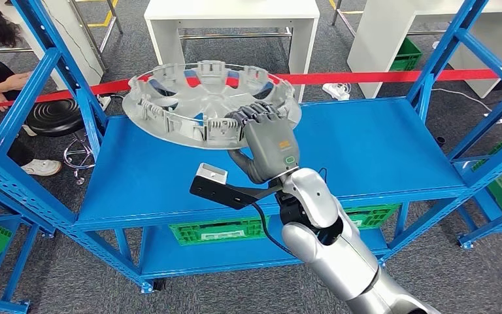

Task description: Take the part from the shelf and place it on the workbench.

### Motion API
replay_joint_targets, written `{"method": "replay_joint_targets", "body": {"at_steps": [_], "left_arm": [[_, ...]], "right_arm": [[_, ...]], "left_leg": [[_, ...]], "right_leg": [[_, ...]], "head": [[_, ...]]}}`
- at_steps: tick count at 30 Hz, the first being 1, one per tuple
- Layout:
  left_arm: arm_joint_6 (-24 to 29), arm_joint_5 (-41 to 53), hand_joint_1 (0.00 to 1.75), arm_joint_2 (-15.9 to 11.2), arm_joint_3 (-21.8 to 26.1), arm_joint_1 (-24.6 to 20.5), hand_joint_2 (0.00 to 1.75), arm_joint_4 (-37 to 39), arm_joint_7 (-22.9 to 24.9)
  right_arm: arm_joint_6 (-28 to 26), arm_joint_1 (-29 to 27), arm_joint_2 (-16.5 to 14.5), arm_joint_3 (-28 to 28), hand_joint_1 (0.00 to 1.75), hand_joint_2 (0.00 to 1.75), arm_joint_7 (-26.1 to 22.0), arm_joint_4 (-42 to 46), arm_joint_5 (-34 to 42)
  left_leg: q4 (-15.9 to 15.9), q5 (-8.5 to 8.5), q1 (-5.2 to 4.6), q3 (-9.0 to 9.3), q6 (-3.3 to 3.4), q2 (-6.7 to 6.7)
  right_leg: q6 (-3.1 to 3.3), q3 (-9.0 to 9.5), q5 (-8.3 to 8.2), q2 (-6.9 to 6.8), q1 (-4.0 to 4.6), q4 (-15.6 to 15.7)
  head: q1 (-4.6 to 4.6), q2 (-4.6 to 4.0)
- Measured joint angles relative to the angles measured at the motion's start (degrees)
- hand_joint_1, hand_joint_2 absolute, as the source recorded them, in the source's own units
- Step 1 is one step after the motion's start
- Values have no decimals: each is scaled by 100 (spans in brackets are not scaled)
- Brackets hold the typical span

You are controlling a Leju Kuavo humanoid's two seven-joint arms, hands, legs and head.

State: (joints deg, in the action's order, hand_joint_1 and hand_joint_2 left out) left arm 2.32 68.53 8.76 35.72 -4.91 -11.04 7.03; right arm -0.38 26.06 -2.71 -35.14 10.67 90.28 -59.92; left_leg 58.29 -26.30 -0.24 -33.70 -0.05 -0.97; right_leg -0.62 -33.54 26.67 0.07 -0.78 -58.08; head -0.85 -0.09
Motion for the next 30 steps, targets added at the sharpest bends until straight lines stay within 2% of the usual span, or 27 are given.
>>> {"method": "replay_joint_targets", "body": {"at_steps": [9, 20, 24, 25, 26, 28, 29, 30], "left_arm": [[179, -43, 0, 0, 14, -47, 175, -3, -65], [24, 22, 0, -8, 45, -100, 175, -2, -1], [28, -3, 0, -29, 66, -101, 175, -4, 14], [31, -20, 0, -28, 81, -101, 175, -4, 10], [33, -38, 0, -29, 100, -100, 175, -4, 8], [34, -68, 0, -34, 138, -93, 175, -4, 6], [34, -85, 0, -38, 154, -85, 175, -4, 6], [34, -99, 0, -40, 172, -74, 175, -4, 7]], "right_arm": [[-14, 72, -2, -138, 175, 175, 78, 35, -11], [-93, 131, 4, -267, 175, 175, 103, 96, -35], [-98, 148, 12, -304, 175, 175, 86, 97, -24], [-101, 164, 14, -315, 175, 175, 76, 97, -20], [-102, 185, 16, -326, 175, 175, 61, 97, -13], [-90, 223, 22, -349, 175, 175, 11, 89, 31], [-74, 242, 25, -361, 175, 175, -19, 78, 69], [-53, 265, 29, -377, 175, 175, -48, 60, 116]], "left_leg": [[0, 0, -1, 1, 0, 3], [1, -2, -2, -2, 1, 1], [-71, 69, -7, 27, 99, 3], [-122, 109, 11, 36, 114, 15], [-161, 142, 29, 37, 127, 27], [-152, 162, 28, -5, 139, 41], [-127, 163, 27, -35, 139, 45], [-95, 163, 27, -69, 136, 47]], "right_leg": [[0, -1, 0, 3, -1, 0], [0, 0, 0, 0, -1, 3], [-91, 12, -21, -4, -25, 37], [-93, -36, 78, 0, -17, -68], [-91, -133, 244, 3, -11, -290], [-85, -442, 664, 4, -12, -1020], [-88, -574, 796, 4, -13, -1354], [-90, -629, 824, 3, -17, -1530]], "head": [[0, 0], [0, 0], [2, 0], [-3, 0], [-7, 0], [-10, 0], [-9, 0], [-9, 0]]}}
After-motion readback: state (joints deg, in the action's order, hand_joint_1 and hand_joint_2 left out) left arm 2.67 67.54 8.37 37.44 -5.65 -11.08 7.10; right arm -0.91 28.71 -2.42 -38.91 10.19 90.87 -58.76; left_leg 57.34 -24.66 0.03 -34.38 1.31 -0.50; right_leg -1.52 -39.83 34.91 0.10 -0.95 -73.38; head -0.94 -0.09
